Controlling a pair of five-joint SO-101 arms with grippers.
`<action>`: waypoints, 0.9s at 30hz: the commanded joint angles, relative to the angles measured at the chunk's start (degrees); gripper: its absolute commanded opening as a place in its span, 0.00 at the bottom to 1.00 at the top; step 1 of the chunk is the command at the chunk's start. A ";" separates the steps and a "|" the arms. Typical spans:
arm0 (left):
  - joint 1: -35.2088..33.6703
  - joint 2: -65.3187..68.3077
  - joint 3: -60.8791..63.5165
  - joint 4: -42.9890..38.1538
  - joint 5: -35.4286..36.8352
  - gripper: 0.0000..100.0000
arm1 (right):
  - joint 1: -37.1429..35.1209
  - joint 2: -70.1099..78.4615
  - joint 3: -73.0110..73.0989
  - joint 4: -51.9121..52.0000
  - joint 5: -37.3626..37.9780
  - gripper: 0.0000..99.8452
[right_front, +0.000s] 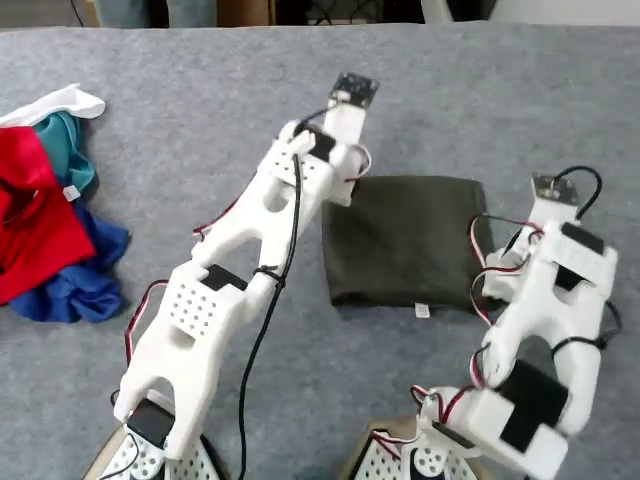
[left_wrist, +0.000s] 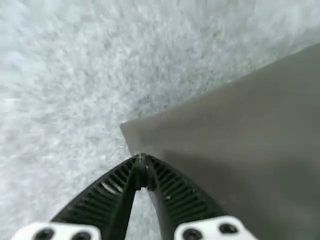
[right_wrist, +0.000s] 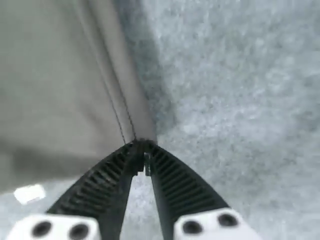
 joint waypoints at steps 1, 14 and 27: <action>0.13 -1.23 -18.42 16.79 -1.14 0.03 | 1.23 -7.60 -7.60 9.41 0.44 0.02; -22.02 -13.80 -34.42 23.30 -23.12 0.03 | 1.05 -25.54 -8.57 19.43 1.85 0.04; -45.23 -45.45 10.77 23.30 -23.21 0.03 | 0.79 -19.12 -7.69 23.91 -8.00 0.38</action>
